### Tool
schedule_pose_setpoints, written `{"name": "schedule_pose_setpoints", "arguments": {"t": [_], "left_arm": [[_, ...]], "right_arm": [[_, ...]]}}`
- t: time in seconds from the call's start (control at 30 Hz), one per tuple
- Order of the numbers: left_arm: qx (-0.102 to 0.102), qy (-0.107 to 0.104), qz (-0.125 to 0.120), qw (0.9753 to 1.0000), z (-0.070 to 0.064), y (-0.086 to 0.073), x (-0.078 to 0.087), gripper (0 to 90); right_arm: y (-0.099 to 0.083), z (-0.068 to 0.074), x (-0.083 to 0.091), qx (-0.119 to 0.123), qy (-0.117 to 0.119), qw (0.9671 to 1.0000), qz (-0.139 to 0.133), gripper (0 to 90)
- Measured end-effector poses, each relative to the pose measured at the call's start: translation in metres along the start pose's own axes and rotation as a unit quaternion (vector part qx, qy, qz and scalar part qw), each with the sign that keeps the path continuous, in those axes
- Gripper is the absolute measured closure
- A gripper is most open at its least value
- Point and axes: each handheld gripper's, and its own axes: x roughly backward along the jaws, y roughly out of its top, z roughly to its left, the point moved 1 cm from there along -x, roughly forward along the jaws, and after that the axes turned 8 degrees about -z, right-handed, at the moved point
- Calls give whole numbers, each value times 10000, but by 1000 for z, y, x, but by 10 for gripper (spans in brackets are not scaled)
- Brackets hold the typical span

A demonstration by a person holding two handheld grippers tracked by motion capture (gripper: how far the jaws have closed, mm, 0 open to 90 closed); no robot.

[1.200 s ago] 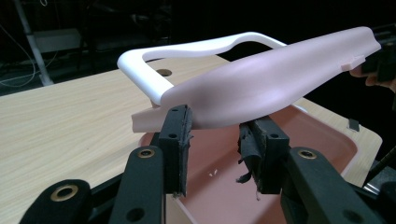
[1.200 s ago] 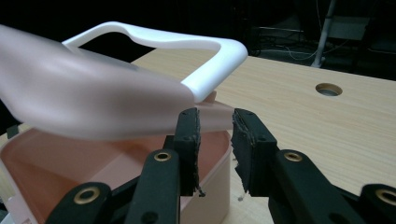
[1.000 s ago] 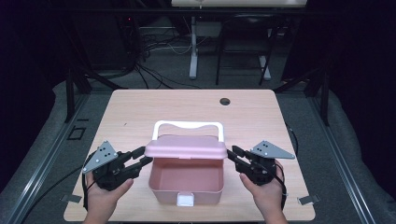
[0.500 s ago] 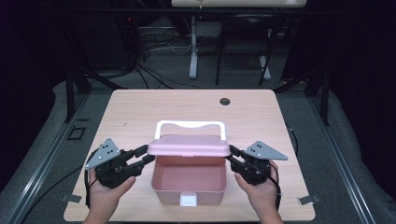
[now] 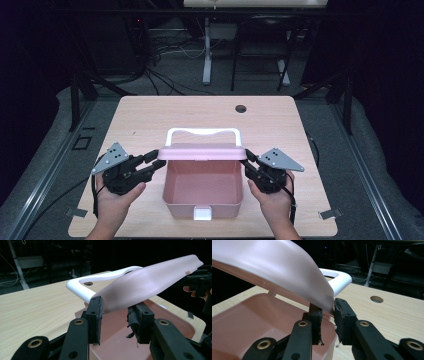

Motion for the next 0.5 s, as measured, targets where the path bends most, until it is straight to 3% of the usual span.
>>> {"name": "schedule_pose_setpoints", "arguments": {"t": [0.27,0.5], "left_arm": [[251,121,16,9996,5,-20,7,603],[302,143,404,9986,3,-49,0,593]], "right_arm": [[5,1,-3,109,-146,9998,15,794],[7,2,-4,151,-222,9996,-2,810]]}}
